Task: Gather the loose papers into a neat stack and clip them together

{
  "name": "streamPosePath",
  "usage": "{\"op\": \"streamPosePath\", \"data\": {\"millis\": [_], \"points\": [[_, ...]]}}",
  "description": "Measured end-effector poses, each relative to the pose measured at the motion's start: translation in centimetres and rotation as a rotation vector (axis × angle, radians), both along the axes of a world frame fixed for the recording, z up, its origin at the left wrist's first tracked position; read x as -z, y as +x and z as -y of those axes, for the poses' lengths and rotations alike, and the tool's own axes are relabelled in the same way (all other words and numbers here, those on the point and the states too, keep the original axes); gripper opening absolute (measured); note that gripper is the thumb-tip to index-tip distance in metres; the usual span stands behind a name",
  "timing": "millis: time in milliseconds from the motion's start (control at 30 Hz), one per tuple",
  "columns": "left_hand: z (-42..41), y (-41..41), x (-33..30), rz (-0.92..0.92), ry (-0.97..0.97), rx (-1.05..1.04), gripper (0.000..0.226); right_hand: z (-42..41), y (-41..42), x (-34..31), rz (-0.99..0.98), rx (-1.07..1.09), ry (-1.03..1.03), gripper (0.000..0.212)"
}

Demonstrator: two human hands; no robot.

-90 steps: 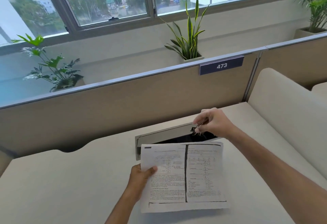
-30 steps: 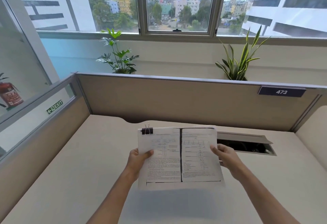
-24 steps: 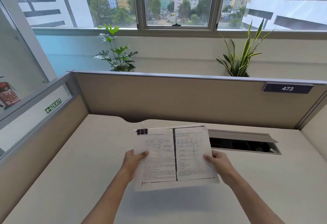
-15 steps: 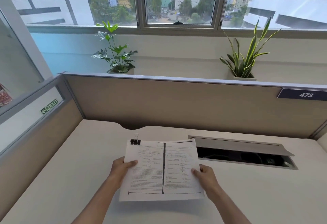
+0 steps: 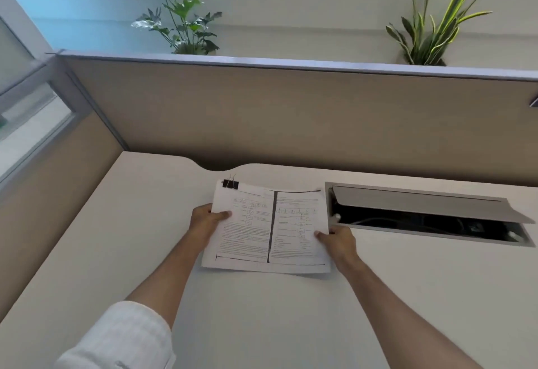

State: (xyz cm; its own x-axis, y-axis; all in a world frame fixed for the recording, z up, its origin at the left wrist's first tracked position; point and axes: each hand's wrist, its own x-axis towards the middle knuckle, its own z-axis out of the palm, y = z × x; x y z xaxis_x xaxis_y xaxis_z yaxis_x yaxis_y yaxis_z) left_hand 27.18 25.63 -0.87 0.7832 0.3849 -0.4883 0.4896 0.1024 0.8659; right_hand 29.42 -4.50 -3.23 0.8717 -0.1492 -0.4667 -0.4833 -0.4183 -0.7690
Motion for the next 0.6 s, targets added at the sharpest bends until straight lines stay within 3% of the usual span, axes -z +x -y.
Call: {"op": "streamPosePath", "data": {"millis": [233, 333, 433, 600], "points": [[-0.5, 0.6, 1.4, -0.049, 0.073, -0.046, 0.031, -0.6, 0.4, -0.4, -0.001, 0.017, -0.149, 0.046], [-0.8, 0.7, 1.7, -0.067, 0.102, -0.094, 0.036, -0.7, 0.0, -0.5, 0.012, 0.003, -0.201, 0.047], [-0.9, 0.9, 2.1, -0.076, 0.120, -0.142, 0.040, -0.6, -0.5, -0.6, 0.019, -0.034, -0.282, 0.033], [0.0, 0.6, 0.8, -0.093, 0.235, -0.200, 0.046, 0.7, -1.0, -0.9, 0.020, -0.050, -0.341, 0.044]]}}
